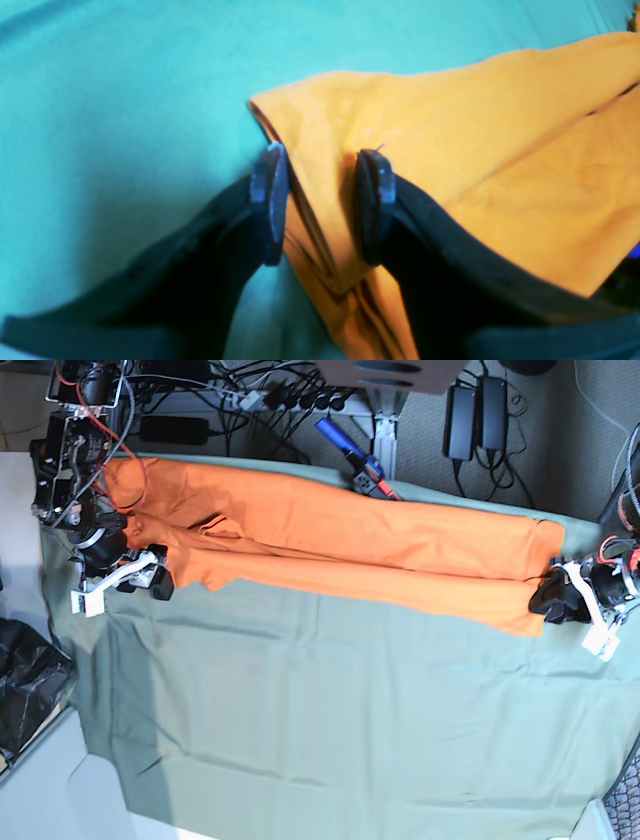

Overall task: Fold the T-shirt properly
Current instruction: 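Hold the folded strip ends with both grippers and pull them apart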

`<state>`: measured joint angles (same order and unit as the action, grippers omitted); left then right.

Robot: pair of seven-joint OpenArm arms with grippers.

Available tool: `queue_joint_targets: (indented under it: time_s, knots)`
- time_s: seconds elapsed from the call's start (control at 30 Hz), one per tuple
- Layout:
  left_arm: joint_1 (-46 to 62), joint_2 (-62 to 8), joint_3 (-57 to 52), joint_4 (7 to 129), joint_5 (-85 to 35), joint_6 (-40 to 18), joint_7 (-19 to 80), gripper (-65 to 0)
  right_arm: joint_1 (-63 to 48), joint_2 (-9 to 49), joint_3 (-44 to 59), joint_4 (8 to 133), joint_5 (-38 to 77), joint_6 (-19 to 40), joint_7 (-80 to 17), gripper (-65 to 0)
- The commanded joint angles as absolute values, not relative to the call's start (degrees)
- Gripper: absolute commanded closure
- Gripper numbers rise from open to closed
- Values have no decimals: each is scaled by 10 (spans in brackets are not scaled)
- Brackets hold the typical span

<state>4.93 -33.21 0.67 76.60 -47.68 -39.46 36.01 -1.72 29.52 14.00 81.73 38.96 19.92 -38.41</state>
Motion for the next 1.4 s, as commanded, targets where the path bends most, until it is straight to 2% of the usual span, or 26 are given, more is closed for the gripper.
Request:
queue_joint_targets:
  time_s: [0.0,0.2,0.6,0.63,0.67,0.77,0.8,0.83,1.13,1.37]
  knots:
    - [45,-343,2,774,-480,-400,362,-262,-6,306,134,825,394,264,-375,-424]
    - [48,-343,2,774,-480,-400,362,-262,-7,306,99,825,370,263,-375,-424]
    - [48,-343,2,774,-480,-400,362,-262,-7,306,113,822,351,258,-375,-423]
    - [48,-343,2,774,-480,-400,362,-262,-7,306,113,820,349,258,-375,-399]
    - [48,-343,2,774,-480,-400,362,-262,-7,306,113,818,349,258,-375,-337]
    - [48,-343,2,774,-480,-400,359,-262,-7,306,113,808,349,258,-366,-90]
    - [48,-343,2,774,-480,-400,358,-262,-7,306,113,804,349,258,-359,-26]
    - [48,-343,2,774,-480,-400,358,-262,-7,306,113,802,345,258,-354,0]
    - [48,-343,2,774,-480,-400,358,-262,-7,306,113,819,323,258,-350,0]
    - [50,-343,-1,779,-480,-400,363,-262,-49,306,143,907,324,259,-370,0]
